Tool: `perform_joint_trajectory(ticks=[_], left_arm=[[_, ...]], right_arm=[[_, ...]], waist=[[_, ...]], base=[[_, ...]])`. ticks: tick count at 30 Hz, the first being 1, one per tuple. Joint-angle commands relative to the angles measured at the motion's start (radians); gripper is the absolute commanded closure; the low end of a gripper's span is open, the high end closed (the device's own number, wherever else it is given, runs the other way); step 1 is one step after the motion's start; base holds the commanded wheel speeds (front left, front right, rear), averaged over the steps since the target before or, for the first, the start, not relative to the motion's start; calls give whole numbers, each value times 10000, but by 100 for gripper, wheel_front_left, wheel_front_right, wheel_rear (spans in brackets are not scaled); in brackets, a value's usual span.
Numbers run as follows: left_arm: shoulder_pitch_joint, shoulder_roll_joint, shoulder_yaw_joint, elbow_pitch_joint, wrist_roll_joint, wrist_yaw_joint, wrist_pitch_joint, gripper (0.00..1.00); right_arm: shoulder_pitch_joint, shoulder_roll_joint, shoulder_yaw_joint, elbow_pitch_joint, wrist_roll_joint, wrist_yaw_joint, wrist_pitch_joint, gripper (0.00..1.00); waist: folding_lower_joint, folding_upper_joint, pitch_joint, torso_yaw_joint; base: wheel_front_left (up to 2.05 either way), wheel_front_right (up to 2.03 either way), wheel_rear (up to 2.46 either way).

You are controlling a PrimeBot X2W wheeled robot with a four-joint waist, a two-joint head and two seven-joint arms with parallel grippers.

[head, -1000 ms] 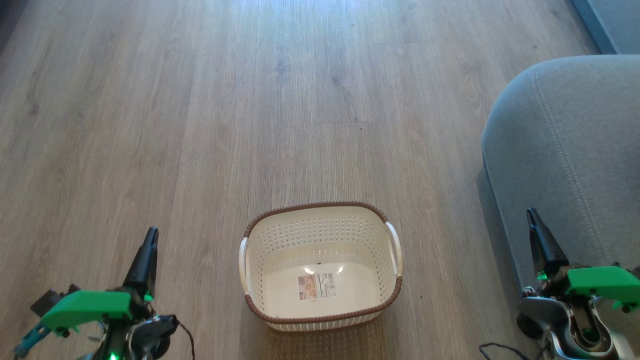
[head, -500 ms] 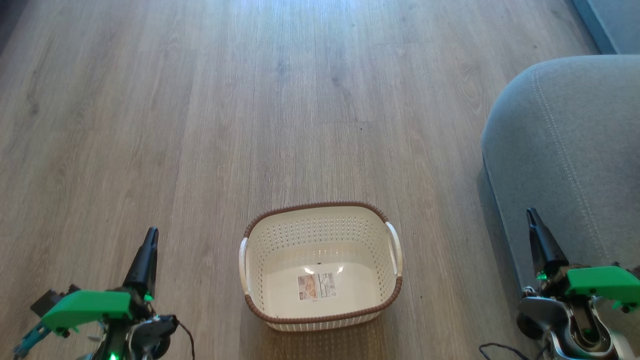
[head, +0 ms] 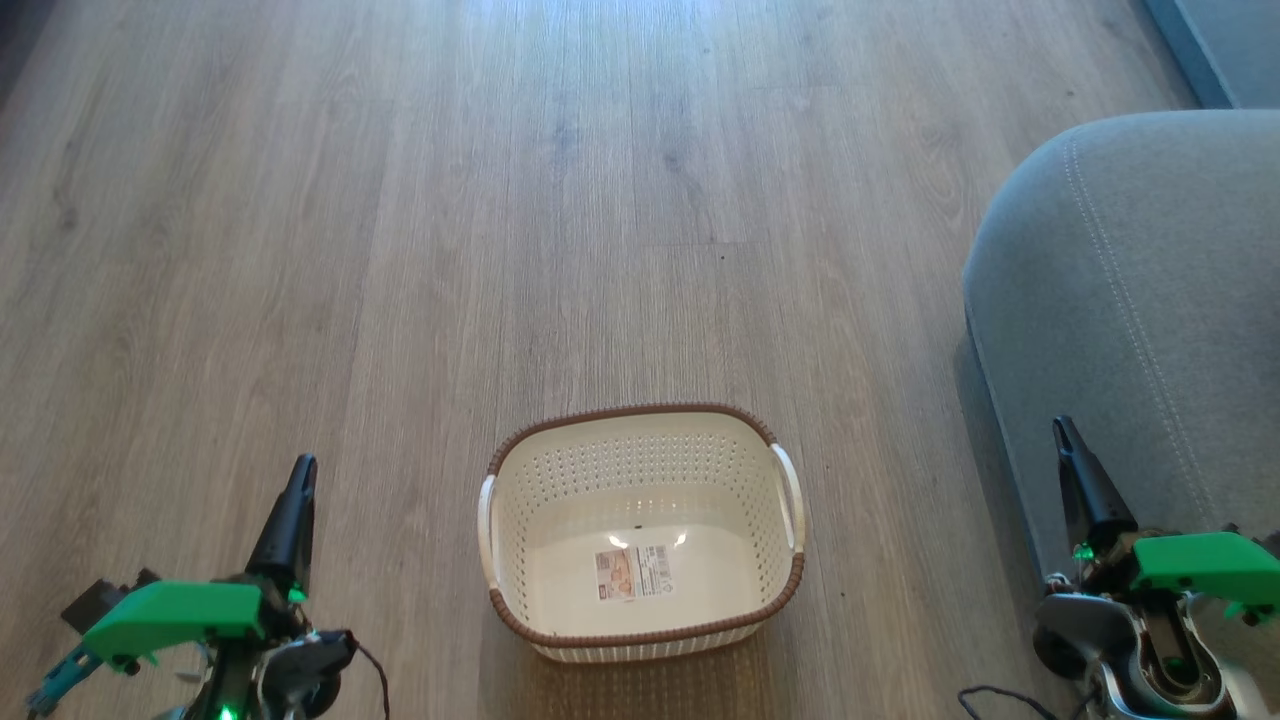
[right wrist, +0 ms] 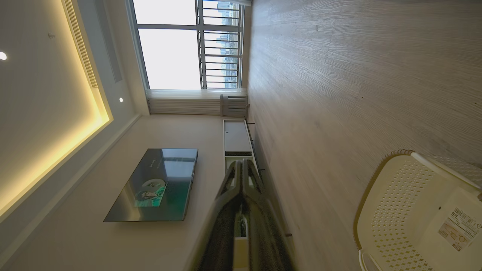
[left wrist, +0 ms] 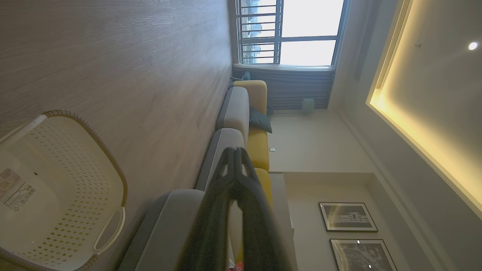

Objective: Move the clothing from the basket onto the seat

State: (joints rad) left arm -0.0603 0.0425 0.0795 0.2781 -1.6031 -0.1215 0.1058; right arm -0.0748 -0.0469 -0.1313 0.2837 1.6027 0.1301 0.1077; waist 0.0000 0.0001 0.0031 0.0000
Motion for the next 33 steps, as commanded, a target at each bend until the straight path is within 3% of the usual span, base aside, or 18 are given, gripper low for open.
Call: perform_joint_trajectory(ticks=[1,33], left_arm=[[-478,77,344,-328,-54,-92,75,100],[-478,77,343,-329,-55,-92,75,100]], right_arm=[[-331,-33,174,-389,58,6,56,100],[-331,-33,175,-389,59,6,55,100]], waist=[[0,-1,0,0],[0,-1,0,0]], base=[[0,0,0],[0,0,0]])
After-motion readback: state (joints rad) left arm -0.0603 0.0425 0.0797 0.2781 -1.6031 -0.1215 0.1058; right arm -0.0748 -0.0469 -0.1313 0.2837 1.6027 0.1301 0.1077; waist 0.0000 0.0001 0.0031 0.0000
